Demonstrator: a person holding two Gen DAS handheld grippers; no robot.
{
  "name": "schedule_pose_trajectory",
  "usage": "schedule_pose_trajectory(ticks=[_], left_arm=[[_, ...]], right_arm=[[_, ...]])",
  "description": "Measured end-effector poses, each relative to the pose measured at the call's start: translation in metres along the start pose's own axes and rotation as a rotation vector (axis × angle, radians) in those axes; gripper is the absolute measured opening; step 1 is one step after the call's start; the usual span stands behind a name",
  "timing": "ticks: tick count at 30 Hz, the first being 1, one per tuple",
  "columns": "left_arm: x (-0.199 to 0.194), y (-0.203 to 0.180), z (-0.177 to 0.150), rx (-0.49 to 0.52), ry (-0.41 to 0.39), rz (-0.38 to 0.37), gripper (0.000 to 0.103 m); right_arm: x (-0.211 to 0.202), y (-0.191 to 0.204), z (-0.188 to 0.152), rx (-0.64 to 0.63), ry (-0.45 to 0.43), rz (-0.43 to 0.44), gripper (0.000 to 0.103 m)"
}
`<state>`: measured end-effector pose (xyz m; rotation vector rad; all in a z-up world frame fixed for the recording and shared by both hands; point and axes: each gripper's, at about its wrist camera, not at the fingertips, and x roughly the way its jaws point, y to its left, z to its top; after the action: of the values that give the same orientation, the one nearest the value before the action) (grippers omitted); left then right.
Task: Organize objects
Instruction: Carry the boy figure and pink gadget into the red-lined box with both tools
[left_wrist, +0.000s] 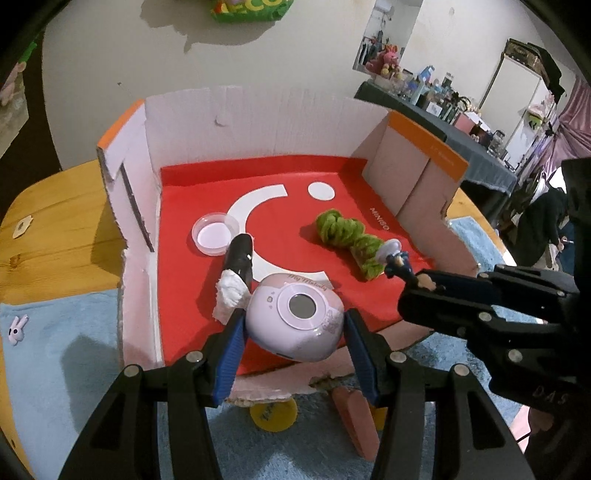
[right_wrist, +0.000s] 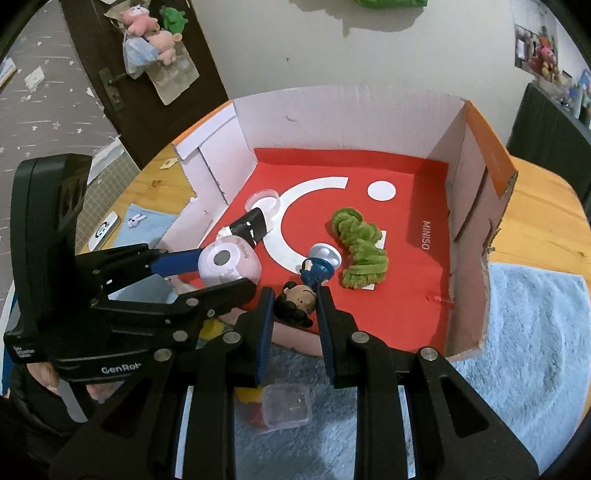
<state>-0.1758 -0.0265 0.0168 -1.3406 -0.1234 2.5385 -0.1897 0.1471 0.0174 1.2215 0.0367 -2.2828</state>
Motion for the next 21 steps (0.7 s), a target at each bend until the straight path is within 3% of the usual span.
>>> schedule_pose_trajectory(ticks=[21], left_arm=[[0.031, 0.018, 0.015, -0.027, 0.039, 0.013, 0.056]], right_arm=[[0.036, -0.018, 0.011, 0.017, 0.068, 0.004, 0.022]])
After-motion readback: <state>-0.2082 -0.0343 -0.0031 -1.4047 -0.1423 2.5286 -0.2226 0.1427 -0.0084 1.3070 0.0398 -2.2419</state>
